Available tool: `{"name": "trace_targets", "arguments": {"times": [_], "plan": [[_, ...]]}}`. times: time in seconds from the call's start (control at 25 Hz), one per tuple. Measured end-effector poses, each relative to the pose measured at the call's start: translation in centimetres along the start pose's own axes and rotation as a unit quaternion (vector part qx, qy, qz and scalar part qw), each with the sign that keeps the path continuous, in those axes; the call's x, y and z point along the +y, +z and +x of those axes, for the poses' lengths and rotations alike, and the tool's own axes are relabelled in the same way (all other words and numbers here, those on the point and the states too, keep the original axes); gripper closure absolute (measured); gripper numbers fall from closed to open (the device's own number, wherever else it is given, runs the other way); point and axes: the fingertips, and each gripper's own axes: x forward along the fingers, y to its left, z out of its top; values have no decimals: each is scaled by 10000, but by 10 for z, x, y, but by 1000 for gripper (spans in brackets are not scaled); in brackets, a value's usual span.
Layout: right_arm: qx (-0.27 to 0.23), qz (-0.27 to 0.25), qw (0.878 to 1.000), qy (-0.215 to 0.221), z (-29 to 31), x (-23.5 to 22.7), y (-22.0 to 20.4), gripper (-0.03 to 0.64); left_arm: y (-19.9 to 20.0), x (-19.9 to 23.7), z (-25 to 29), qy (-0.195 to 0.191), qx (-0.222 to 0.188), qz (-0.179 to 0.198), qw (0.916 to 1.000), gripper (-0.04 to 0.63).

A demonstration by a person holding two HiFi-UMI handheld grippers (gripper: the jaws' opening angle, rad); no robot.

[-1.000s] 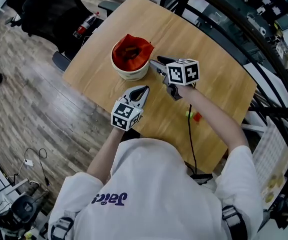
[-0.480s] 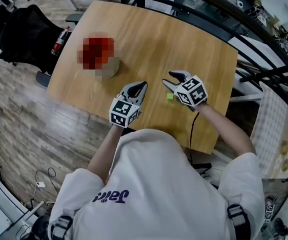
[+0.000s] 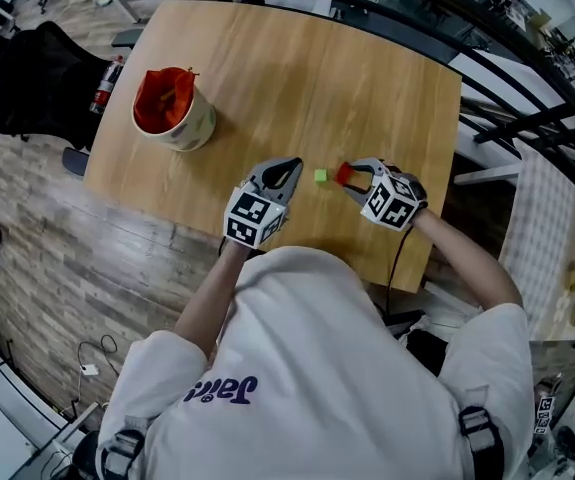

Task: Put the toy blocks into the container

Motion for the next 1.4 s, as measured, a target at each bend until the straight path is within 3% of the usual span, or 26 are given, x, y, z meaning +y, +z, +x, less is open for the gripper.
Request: {"name": "trace_targets", "arguments": {"times": [0.12,0.28,0.56,0.68,0.96,1.04,1.4], "plan": [[324,-258,9991,63,16,1,-28,443,-7,-8,2,-22,110,58,9999,588],[616,-207,9976,234,43,0,-55,356,-15,-15,1,-55,253,24,9997,588],[757,911,9929,59,82,-10,-80,298,-30,-20,-1,-28,399,-72,9992,588],[690,1245,9898,103,91,-9,-81,296,-31,-20,-2,-12,409,-118,9991,588],[817,1351,9873,193,102,-5,-83,302,-33,-15,-3,29,400,-211,9990,588],[844,1338,9870,286,102,-4,-82,345,-31,-14,-4,28,362,-271,9990,588],[751,1077,9903,455,78,-6,-60,347,-30,-4,-11,85,300,-289,9991,588]]}}
